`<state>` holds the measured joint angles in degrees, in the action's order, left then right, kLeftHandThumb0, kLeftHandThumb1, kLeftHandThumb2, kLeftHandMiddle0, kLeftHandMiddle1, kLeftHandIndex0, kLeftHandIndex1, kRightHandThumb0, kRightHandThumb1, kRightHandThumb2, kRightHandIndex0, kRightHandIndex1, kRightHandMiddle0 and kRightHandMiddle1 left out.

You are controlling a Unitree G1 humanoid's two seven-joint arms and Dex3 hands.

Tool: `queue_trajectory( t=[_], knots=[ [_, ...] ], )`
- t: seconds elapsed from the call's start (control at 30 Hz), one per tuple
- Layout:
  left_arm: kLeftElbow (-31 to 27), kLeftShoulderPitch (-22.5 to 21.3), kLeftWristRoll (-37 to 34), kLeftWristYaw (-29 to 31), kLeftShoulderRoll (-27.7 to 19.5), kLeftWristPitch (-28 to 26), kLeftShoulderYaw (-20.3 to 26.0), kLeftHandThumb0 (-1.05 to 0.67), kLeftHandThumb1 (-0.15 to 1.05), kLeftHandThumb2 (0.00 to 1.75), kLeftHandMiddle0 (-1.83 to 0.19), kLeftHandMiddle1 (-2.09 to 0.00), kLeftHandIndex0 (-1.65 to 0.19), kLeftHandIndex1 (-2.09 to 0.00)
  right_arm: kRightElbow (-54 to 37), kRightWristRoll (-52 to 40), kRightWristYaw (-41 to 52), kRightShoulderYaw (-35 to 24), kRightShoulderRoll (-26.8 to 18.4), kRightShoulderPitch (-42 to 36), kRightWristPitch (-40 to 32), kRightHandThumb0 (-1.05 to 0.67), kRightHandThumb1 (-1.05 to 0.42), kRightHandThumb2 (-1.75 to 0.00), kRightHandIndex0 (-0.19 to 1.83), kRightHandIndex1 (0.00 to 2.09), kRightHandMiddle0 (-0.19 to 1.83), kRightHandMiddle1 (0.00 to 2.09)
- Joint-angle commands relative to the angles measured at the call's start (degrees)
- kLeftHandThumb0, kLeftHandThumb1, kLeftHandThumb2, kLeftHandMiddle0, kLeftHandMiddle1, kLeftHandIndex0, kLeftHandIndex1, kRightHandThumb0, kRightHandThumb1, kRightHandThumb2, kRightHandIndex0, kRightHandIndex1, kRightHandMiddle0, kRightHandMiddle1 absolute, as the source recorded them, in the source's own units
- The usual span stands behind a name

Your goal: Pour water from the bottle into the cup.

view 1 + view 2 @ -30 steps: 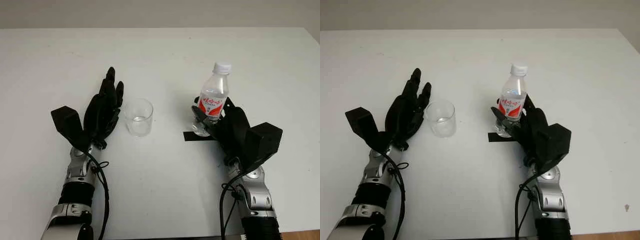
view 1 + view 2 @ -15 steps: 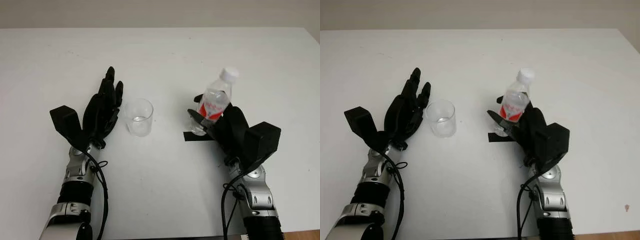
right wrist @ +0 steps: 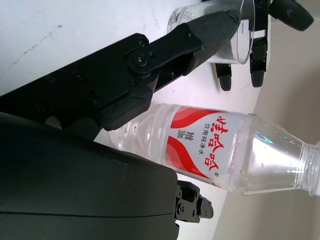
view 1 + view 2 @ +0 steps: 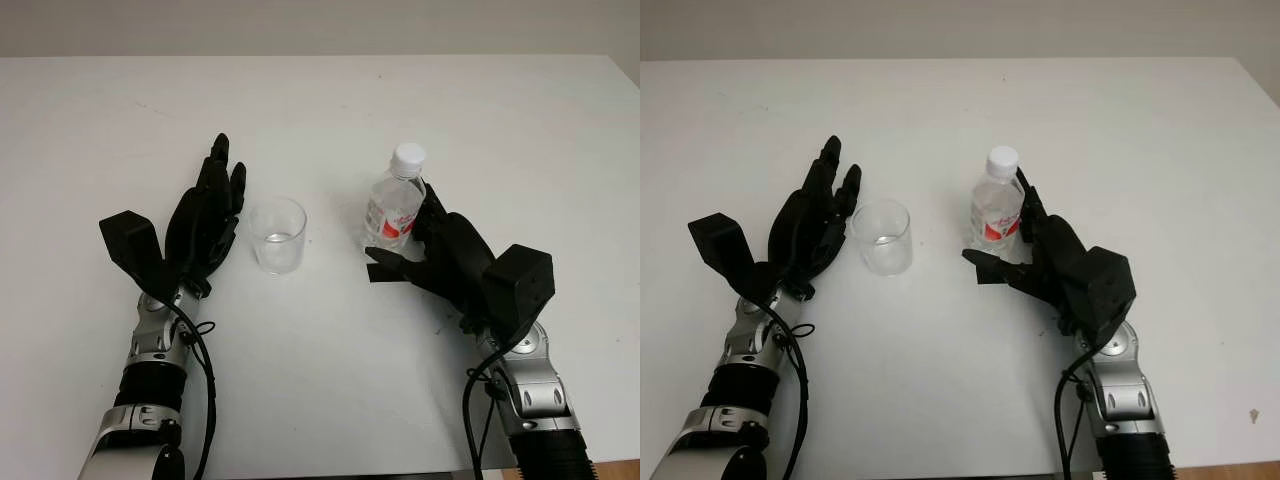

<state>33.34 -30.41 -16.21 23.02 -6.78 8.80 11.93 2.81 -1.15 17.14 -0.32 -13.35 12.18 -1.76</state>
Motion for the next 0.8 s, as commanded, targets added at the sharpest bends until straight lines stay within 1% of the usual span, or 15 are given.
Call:
queue_trajectory(
  t=[0.0, 0.1, 0.27, 0.4, 0.6, 0.77],
  knots=[
    [1.45, 1.79, -0.20, 0.16, -0.25, -0.57, 0.17, -0.86, 1.05, 0.68, 0.17, -0.05, 0.19, -0.02, -0.36, 0.17, 0.09, 0.01, -0.63, -0.19, 0.38, -1.03, -0.88, -0.06, -0.19, 0.00, -0.19, 0.00],
    [1.31, 1.89, -0.26, 0.05, -0.13, -0.66, 0.25, -0.86, 1.05, 0.68, 0.17, -0.05, 0.19, -0.02, -0.31, 1.41, -0.78, 0.22, -0.74, -0.31, 1.39, -1.04, -0.88, -0.06, -0.19, 0.00, -0.19, 0.00],
    [0.91, 2.02, 0.10, -0.34, -0.17, -0.80, 0.04, -0.85, 1.05, 0.69, 0.17, -0.05, 0.19, -0.03, -0.79, 1.47, -2.51, -0.79, -0.49, -0.19, 0.48, -1.05, -0.88, -0.06, -0.19, 0.00, -0.19, 0.00],
    [1.11, 2.00, 0.33, -0.38, -0.23, -0.37, -0.09, -0.85, 1.05, 0.69, 0.17, -0.05, 0.19, -0.03, 0.67, 4.51, -5.65, -1.52, -1.79, 0.17, 3.83, -1.05, -0.91, -0.07, -0.19, 0.00, -0.19, 0.00],
    [0.95, 1.96, 0.00, -0.54, -0.06, -0.76, 0.06, -0.85, 1.05, 0.68, 0.16, -0.06, 0.18, -0.03, 0.00, 1.95, -6.35, -4.08, -1.24, -0.19, 3.24, -1.03, -0.92, -0.06, -0.19, 0.00, -0.19, 0.00],
    [1.00, 1.96, -0.06, -0.19, -0.09, -0.72, -0.01, -0.86, 1.05, 0.68, 0.17, -0.05, 0.19, -0.03, -1.02, 0.94, -7.49, -4.44, -0.20, -0.60, 3.53, -1.00, -0.92, -0.06, -0.19, 0.00, -0.19, 0.00]
  ],
)
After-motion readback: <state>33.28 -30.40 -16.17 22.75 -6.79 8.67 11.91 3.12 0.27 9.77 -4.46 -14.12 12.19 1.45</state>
